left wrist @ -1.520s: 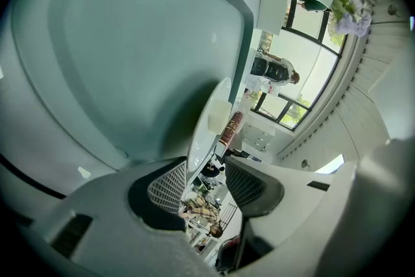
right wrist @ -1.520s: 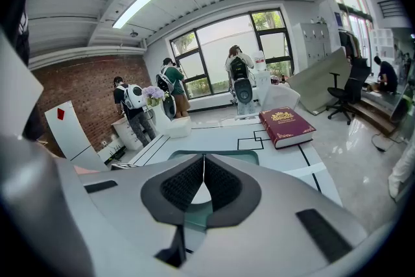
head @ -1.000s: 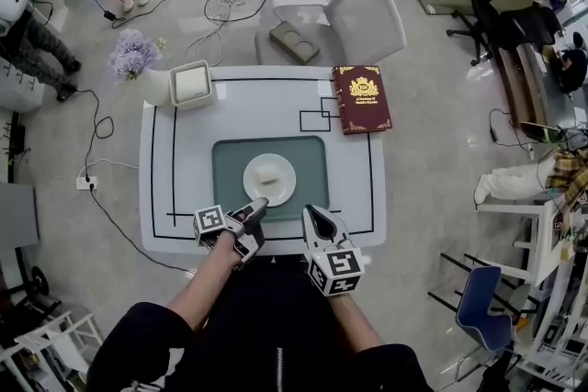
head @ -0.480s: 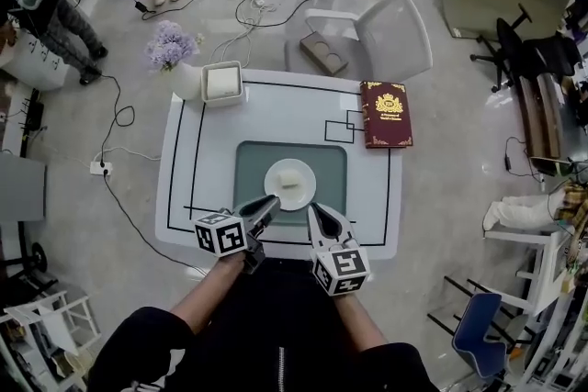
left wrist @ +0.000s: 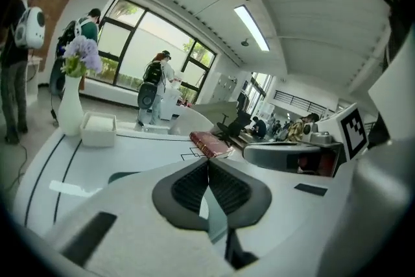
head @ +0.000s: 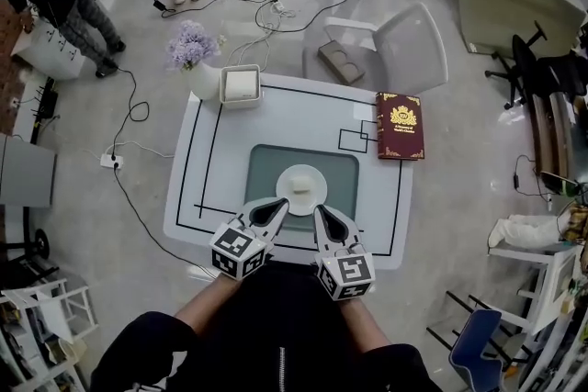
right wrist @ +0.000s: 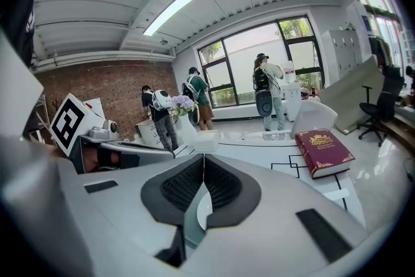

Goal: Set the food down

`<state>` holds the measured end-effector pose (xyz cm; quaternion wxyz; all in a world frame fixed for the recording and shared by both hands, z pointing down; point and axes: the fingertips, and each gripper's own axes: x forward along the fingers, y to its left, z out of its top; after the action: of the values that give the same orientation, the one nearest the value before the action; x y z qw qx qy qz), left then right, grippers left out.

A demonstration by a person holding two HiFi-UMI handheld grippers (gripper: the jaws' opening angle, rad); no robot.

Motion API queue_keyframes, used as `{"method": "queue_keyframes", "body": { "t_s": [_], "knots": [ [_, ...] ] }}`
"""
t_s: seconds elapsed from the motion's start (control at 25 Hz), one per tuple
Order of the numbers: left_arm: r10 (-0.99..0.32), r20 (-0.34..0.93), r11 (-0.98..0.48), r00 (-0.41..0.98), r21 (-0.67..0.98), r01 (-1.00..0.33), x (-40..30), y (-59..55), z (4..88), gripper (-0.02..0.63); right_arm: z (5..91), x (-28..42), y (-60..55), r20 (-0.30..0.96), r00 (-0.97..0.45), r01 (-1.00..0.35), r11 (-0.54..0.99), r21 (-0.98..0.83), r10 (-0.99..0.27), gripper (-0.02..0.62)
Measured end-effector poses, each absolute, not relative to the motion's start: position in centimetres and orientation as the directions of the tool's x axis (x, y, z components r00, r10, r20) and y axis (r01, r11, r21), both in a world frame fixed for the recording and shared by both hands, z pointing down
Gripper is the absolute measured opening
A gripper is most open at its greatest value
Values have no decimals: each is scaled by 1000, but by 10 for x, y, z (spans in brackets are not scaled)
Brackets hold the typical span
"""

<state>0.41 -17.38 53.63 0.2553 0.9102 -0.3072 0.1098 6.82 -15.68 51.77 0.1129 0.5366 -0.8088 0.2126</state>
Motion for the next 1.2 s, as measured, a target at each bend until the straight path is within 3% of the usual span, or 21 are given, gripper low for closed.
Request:
{"method": "queue_keyframes", "body": {
  "t_s": [0.2, 1.2],
  "knots": [
    [-512, 394, -715, 764, 297, -633, 2, -168, 535, 8, 514, 72, -153, 403, -383, -924, 334, -188, -831, 9],
    [-446, 477, -732, 758, 294, -615, 16, -161, 559, 6, 518, 96, -155, 421, -359, -933, 308, -186, -833, 9]
  ]
}}
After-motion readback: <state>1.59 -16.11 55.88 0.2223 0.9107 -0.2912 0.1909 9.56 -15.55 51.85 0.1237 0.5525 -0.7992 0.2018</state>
